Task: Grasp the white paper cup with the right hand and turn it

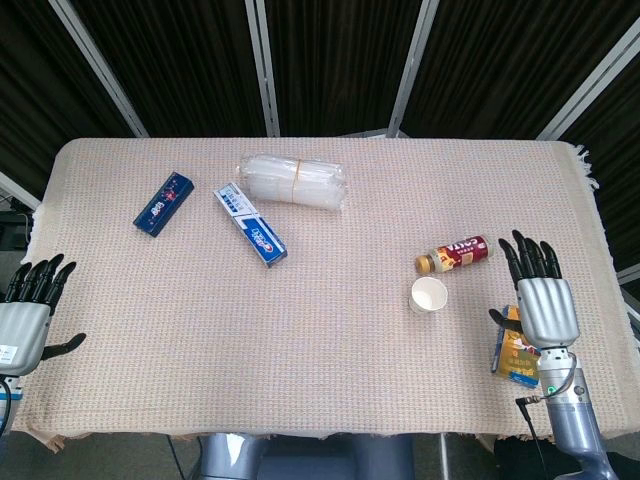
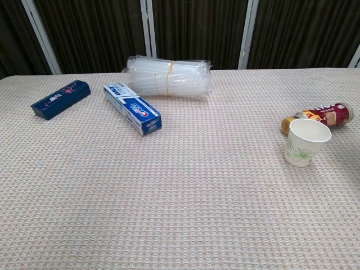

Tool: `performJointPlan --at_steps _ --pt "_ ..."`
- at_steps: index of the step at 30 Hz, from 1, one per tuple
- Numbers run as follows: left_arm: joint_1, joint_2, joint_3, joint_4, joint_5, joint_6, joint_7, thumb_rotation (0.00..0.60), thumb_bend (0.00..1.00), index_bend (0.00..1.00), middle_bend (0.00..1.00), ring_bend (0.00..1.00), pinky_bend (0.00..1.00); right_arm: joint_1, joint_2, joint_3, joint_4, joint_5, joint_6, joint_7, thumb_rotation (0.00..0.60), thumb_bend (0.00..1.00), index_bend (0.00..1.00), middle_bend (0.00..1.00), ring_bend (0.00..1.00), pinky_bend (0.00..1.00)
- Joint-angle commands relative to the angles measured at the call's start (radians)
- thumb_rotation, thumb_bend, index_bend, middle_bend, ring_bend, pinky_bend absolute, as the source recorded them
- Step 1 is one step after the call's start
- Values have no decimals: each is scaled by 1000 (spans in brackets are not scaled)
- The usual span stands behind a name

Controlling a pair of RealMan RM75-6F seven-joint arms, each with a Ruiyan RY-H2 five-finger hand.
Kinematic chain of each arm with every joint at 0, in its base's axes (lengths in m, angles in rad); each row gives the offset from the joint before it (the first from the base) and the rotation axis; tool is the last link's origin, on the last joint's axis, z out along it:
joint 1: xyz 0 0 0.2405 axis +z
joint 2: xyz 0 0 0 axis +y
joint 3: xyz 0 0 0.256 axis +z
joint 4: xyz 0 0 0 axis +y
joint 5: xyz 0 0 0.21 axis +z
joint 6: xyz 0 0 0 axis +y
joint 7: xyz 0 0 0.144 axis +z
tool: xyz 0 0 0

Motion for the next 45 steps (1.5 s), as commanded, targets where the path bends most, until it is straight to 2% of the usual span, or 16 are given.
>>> performJointPlan --at_steps 1,10,15,18,22,25,29,34,38,45 --pt "0 0 0 0 -1 -1 -1 600 0 0 0 0 0 -1 1 2 -2 0 -2 1 600 118 63 0 0 0" --pt "0 1 0 -1 -3 -1 -2 600 0 0 0 0 0 1 11 -2 -20 -15 -19 -8 600 117 78 0 0 0" --pt "-2 1 -2 -1 -7 -6 1 600 0 0 0 0 0 7 19 -3 -64 -21 -37 -6 600 116 0 0 0 0" --pt "-2 2 -1 -1 -7 -7 0 600 0 0 0 0 0 26 36 -7 -117 13 -99 -25 600 108 0 0 0 0" --pt "-2 3 0 -2 -4 -5 -2 600 0 0 0 0 0 77 56 -3 -190 106 -201 -118 600 75 6 0 0 0" --pt "-1 3 1 -1 -2 -4 -2 600 0 0 0 0 0 118 36 10 -201 172 -246 -175 600 71 2 0 0 0" --pt "-1 4 1 1 -1 -4 -6 600 0 0 0 0 0 162 -19 23 -168 241 -282 -224 600 72 66 0 0 0" --pt "-1 4 2 2 1 -4 -7 600 0 0 0 0 0 206 -82 30 -121 318 -300 -273 600 86 93 0 0 0" --pt "-2 4 2 1 0 -5 -6 600 0 0 0 0 0 228 -108 32 -93 365 -311 -292 600 92 192 0 0 0" --pt "-2 3 1 1 -1 -5 -3 600 0 0 0 0 0 252 -142 30 -51 419 -319 -297 600 100 256 0 0 0"
